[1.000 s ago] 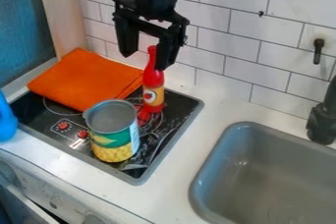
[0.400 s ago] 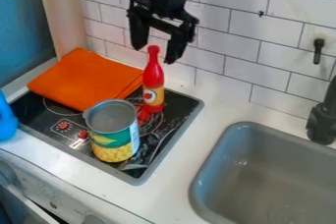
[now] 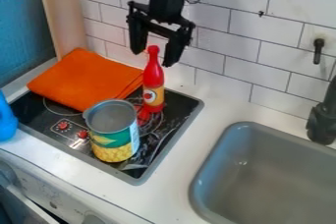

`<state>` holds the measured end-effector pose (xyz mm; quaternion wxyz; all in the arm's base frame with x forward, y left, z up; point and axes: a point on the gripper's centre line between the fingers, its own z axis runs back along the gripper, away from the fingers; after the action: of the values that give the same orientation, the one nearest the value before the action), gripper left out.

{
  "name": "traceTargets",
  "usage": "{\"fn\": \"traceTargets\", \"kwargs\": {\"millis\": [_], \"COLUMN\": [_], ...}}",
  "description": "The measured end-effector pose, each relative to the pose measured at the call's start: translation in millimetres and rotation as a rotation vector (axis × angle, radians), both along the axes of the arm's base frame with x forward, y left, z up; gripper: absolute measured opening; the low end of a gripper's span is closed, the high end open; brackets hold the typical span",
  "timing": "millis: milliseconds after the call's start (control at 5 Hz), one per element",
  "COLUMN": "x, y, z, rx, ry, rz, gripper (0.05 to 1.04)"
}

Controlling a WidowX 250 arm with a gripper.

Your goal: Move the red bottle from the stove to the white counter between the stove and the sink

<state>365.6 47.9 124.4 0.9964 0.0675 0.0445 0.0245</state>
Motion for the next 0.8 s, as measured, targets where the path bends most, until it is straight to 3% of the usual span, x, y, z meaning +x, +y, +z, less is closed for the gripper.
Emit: {"fn": "traceTargets", "kwargs": {"millis": [200, 400, 600, 800], "x": [-2.3, -2.4, -3.9, -7.3], "y": [4.3, 11.5, 12.1, 9.0], "z": [-0.5, -0.9, -3.2, -3.8], "rx": [0.025, 0.029, -0.001, -0.051], "ry": [0.017, 0.011, 0.013, 0.003], "rz": [0.019, 0.042, 0.037, 0.031], "gripper": [0.943, 0.657, 0.387, 0.335]}}
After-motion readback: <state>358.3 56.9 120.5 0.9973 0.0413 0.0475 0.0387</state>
